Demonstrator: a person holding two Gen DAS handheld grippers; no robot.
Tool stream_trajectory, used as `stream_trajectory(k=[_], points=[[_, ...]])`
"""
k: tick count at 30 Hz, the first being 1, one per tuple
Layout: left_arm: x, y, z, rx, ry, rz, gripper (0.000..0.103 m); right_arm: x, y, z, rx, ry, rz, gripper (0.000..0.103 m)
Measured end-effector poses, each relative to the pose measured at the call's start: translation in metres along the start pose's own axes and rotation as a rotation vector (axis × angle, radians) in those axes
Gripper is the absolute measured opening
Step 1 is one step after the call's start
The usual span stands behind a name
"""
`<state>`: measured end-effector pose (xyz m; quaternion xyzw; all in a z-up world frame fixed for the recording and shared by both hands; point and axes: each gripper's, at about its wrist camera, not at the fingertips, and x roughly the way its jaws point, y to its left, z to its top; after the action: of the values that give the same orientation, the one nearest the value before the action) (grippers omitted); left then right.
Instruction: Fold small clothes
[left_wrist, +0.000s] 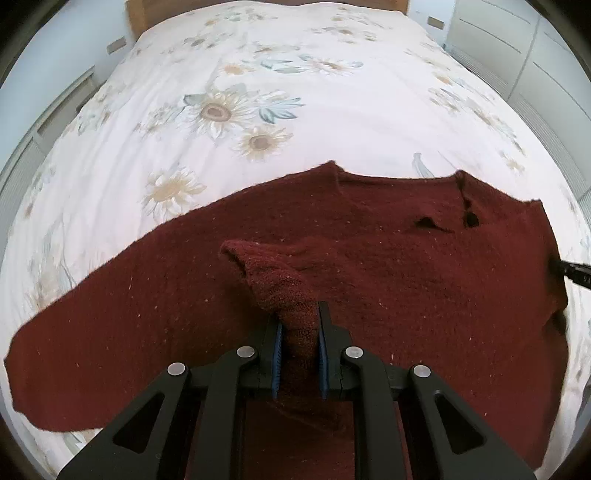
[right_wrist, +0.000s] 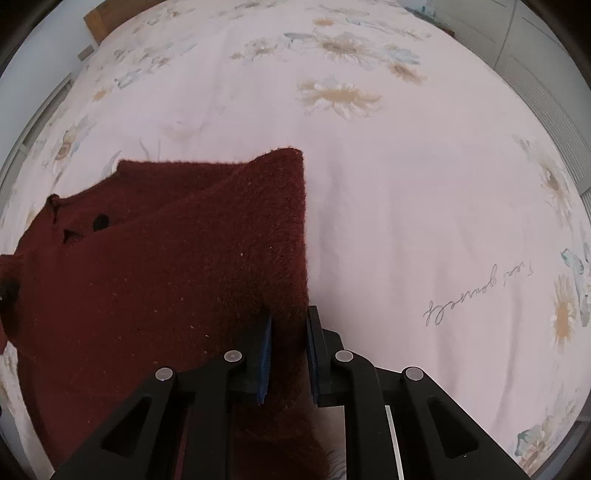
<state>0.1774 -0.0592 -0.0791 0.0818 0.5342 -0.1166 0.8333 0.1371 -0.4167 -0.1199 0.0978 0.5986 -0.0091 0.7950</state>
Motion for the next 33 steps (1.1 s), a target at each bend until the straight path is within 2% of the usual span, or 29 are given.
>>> stream_trajectory(k=[1, 3, 5, 10, 14, 18, 20, 21, 22, 23, 28, 33], points=[[0.002, -0.001, 0.000, 0.003, 0.003, 0.005, 0.013, -0.001, 0.001, 0.002, -0.007, -0.008, 0.002, 0.021], [0.005, 0.000, -0.001, -0.005, 0.013, 0.008, 0.013, -0.011, 0.003, -0.001, -0.029, -0.033, -0.014, 0.034], [0.007, 0.005, -0.002, -0.020, 0.018, 0.000, 0.013, -0.025, 0.005, -0.006, -0.068, -0.061, -0.045, 0.055], [0.007, 0.012, 0.000, -0.055, 0.021, -0.025, 0.013, -0.042, 0.012, -0.036, -0.222, -0.059, -0.111, 0.062], [0.006, 0.010, 0.001, -0.058, 0.016, -0.025, 0.013, -0.030, 0.028, -0.054, -0.338, -0.028, -0.156, 0.065], [0.005, 0.010, -0.001, -0.063, 0.017, -0.022, 0.013, -0.007, 0.041, -0.054, -0.349, -0.029, -0.187, 0.065], [0.004, 0.011, -0.001, -0.066, 0.017, -0.023, 0.013, 0.000, 0.042, -0.049, -0.318, -0.057, -0.206, 0.061], [0.003, 0.011, -0.001, -0.065, 0.018, -0.023, 0.013, 0.000, 0.040, -0.047, -0.294, -0.070, -0.208, 0.052], [0.002, 0.010, -0.001, -0.061, 0.017, -0.021, 0.013, -0.001, 0.034, -0.044, -0.251, -0.078, -0.191, 0.025], [0.002, 0.009, -0.001, -0.057, 0.016, -0.018, 0.013, -0.001, 0.032, -0.042, -0.223, -0.080, -0.183, 0.020], [0.003, -0.005, 0.000, -0.005, 0.010, 0.005, 0.013, -0.014, 0.005, -0.046, -0.104, -0.134, -0.165, 0.016], [0.022, -0.017, -0.009, 0.047, 0.028, 0.041, 0.014, 0.005, -0.004, -0.054, -0.083, -0.075, -0.150, 0.016]])
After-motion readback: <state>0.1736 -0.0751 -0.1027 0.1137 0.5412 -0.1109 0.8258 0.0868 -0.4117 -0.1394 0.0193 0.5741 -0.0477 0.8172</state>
